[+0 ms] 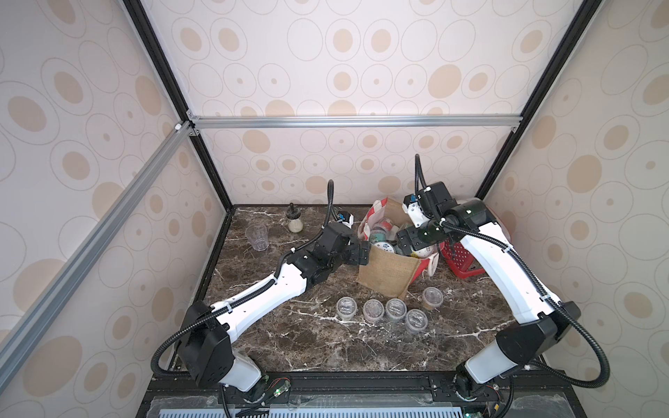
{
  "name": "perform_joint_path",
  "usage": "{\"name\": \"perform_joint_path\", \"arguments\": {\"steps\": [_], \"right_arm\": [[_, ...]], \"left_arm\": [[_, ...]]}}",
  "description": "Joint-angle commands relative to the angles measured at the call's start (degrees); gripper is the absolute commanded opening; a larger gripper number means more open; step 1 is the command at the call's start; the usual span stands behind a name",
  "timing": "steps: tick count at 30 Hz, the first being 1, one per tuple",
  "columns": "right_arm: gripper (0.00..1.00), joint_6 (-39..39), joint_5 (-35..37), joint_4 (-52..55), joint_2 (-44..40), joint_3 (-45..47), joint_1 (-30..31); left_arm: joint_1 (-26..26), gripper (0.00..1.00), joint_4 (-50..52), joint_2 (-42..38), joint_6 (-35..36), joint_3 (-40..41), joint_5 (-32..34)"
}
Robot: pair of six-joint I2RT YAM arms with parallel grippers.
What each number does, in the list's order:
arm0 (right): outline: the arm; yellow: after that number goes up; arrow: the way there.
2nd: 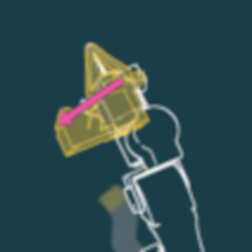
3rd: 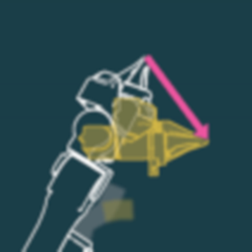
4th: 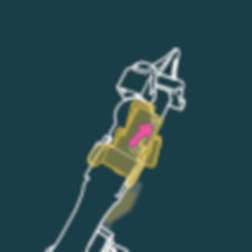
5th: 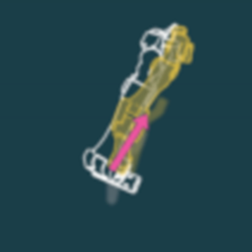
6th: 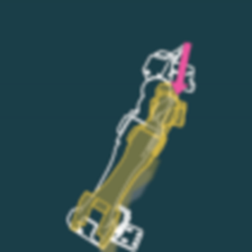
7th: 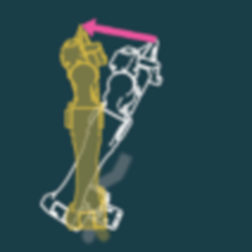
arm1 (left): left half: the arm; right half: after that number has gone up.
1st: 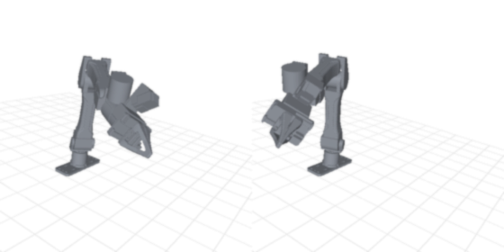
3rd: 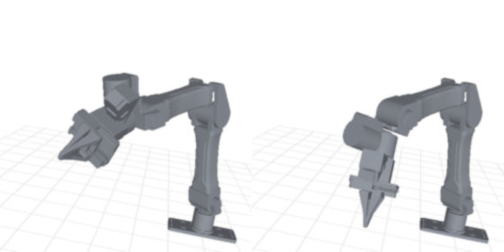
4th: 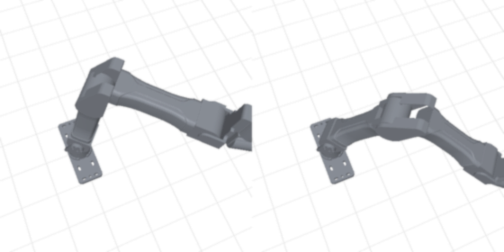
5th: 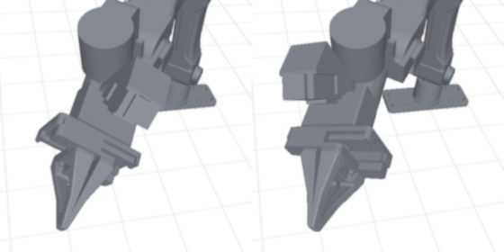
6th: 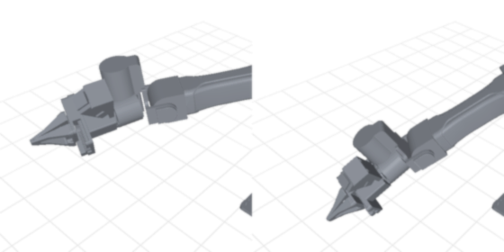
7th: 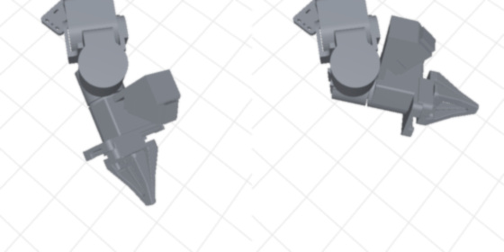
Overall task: Take out the seed jars from the canvas bag
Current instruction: Pick up the seed jar from the canvas bag.
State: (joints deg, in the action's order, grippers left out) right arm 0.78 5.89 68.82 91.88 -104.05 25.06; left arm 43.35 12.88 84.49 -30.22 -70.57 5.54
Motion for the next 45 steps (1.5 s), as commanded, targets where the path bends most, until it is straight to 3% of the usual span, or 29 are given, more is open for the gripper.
{"name": "perform_joint_path", "arguments": {"steps": [1, 16, 30, 45], "right_arm": [[1.0, 6.42, 4.94, 6.62, 2.0, -1.33, 0.08], [1.0, 7.83, 9.11, 6.63, 14.93, -6.6, -0.53], [1.0, 5.47, 11.71, 1.87, 16.47, -3.26, -2.83], [0.79, 1.9, 5.43, -3.39, 11.51, -3.34, -4.15]], "left_arm": [[0.11, 0.98, 0.71, -1.72, -0.12, 0.16, 1.23], [0.07, 0.98, 1.18, -1.85, 0.33, -0.22, 1.25], [0.11, 0.99, 1.45, -3.28, 0.21, 0.8, 1.93], [0.07, 0.99, 2.02, -4.63, 0.25, 0.87, 2.44]]}}
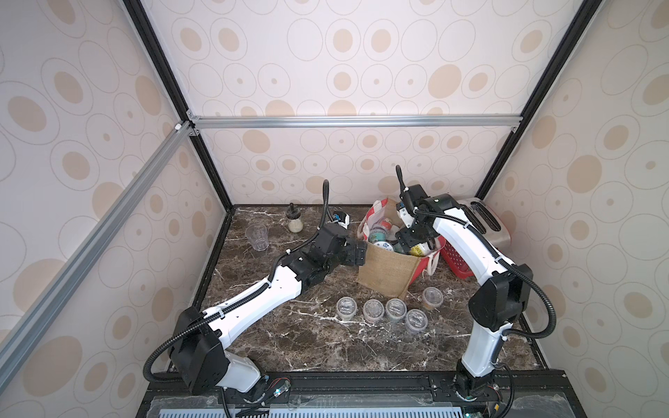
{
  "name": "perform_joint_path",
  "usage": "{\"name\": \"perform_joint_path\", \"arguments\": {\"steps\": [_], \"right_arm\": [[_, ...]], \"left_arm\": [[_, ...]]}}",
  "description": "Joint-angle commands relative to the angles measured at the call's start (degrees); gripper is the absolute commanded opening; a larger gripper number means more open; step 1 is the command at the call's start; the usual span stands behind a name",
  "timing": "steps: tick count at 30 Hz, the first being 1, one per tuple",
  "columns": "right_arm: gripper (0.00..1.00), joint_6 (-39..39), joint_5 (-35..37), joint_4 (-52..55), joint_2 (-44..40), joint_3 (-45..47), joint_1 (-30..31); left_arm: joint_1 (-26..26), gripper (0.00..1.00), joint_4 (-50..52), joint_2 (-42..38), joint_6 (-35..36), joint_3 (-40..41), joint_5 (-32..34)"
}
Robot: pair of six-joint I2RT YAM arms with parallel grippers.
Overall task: Take out the seed jars from the canvas bag
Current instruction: Pick up the seed jar from the canvas bag, then place the seed jar at the center of the board.
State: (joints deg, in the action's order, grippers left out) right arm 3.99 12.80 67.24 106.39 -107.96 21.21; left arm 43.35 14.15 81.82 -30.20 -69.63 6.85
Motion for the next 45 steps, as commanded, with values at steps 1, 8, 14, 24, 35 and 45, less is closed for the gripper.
{"name": "perform_joint_path", "arguments": {"steps": [1, 8, 14, 24, 35, 45], "right_arm": [[0.78, -1.79, -1.62, -2.22, -3.67, 0.63, -0.53], [0.76, -8.12, -5.28, -7.71, -9.86, 2.46, -0.9], [0.75, -15.73, -12.99, -13.91, -16.14, 4.98, -2.71], [0.75, -30.95, -33.58, -28.69, -21.97, 11.5, -7.38], [0.75, -56.4, -49.43, -55.51, -23.55, 24.7, -8.91], [0.75, -75.34, -50.82, -75.42, -24.89, 34.51, -8.91]], "left_arm": [[0.06, 0.98, 0.7, -2.16, 0.23, 0.04, 1.19], [0.06, 0.98, -2.5, -5.4, -0.04, 3.11, 0.66], [0.08, 0.98, -7.52, -10.76, -0.04, 7.62, -0.54], [0.18, 0.98, -13.84, -15.44, -0.45, 12.36, -2.99], [0.19, 0.98, -29.75, -18.48, -3.56, 17.68, -10.37], [0.15, 0.98, -43.4, -12.43, -6.11, 16.94, -17.93]]}}
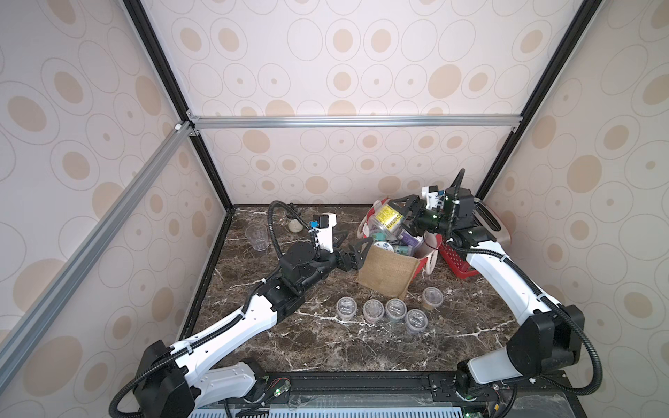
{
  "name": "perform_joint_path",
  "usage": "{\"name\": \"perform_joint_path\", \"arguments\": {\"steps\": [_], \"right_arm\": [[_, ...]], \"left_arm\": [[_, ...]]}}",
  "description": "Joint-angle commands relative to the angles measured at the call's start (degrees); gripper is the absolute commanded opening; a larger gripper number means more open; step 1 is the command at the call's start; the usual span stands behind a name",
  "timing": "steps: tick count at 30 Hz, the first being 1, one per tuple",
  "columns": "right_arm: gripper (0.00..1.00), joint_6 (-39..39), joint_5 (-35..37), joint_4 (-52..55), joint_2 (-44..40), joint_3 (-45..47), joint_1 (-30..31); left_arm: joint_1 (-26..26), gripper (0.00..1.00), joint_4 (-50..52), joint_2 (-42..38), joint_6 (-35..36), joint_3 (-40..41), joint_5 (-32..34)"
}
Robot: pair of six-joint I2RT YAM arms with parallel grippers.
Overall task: Take out the seed jars from the canvas bag
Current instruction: Place the seed jar at the center of the board.
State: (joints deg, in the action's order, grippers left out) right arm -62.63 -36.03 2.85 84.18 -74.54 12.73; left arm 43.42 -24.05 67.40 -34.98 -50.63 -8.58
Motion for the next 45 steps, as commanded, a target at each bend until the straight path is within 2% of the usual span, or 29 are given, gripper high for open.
{"name": "perform_joint_path", "arguments": {"steps": [1, 8, 17, 24, 27, 40, 45], "right_arm": [[0.75, -9.71, -2.26, -12.17, -2.79, 1.66, -0.36], [0.75, -18.13, -4.21, -22.33, -3.07, 6.02, 0.18], [0.75, -22.62, -5.52, -27.91, -4.21, 8.52, 2.4], [0.76, -24.52, -5.98, -30.13, -4.74, 9.4, 3.0], [0.76, -25.24, -6.17, -31.23, -4.69, 9.67, 5.04], [0.76, -25.17, -6.33, -31.87, -4.22, 10.2, 8.0], [0.76, -25.17, -6.59, -31.77, -4.29, 10.38, 8.54]], "left_arm": [[0.13, 0.98, -5.54, 2.68, -1.22, -2.18, -2.47], [0.0, 0.98, -11.29, 8.39, -1.95, -3.25, -5.56], [-1.95, 0.98, -19.01, 12.39, -2.61, -3.46, -8.92], [-3.32, 0.98, -23.13, 13.61, -4.29, -3.16, -11.77], [-4.1, 0.98, -23.76, 13.47, -4.82, -2.82, -11.92], [-6.92, 0.98, -22.62, 12.42, -4.66, -1.98, -11.01], [-8.35, 0.98, -22.31, 11.27, -3.63, -1.58, -13.02]]}}
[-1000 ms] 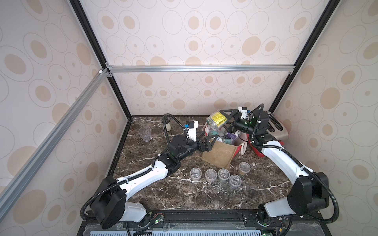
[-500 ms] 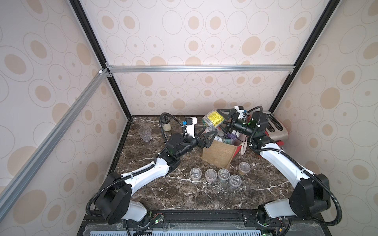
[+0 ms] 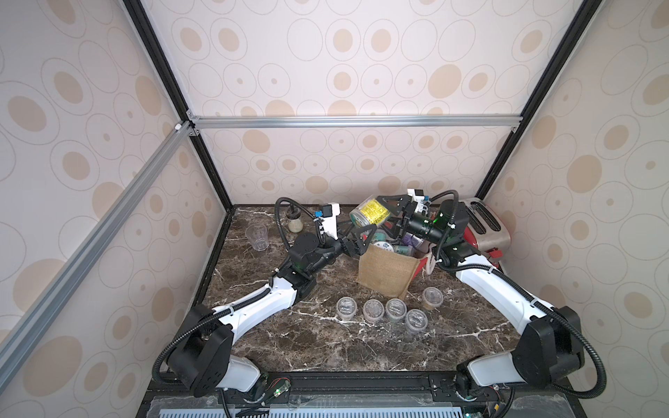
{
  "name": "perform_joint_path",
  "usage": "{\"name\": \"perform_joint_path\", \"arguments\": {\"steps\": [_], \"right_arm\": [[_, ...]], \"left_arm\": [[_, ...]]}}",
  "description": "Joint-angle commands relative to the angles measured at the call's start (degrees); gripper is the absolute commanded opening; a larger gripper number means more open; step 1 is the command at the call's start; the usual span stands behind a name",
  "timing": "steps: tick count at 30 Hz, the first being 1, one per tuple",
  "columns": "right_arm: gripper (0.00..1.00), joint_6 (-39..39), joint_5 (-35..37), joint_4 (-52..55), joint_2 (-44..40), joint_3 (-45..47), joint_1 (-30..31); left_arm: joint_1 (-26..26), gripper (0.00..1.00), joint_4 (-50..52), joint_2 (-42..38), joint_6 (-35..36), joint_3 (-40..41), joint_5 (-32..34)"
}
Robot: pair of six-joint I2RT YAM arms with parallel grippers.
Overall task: Take out the seed jars from the canvas bag
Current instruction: Place the seed jar at the center of the board.
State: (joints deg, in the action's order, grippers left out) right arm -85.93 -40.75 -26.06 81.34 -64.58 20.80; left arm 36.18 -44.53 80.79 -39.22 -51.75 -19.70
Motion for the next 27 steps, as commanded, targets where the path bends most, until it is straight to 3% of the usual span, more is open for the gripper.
{"name": "perform_joint_path", "arguments": {"steps": [1, 15, 27], "right_arm": [[0.76, -1.87, -1.92, -2.85, -1.47, 0.35, 0.45], [0.76, -1.36, -0.83, -2.1, -0.84, -0.07, 1.68], [0.76, -1.25, -0.24, -2.32, 0.75, -0.86, 3.31]], "left_arm": [[-1.53, 0.98, -1.69, -2.51, 0.89, -0.42, -2.7], [-4.0, 0.98, -1.73, -2.09, -1.47, -0.15, -10.21], [-3.78, 0.95, -3.08, -0.59, -4.15, 1.78, -9.21]]}}
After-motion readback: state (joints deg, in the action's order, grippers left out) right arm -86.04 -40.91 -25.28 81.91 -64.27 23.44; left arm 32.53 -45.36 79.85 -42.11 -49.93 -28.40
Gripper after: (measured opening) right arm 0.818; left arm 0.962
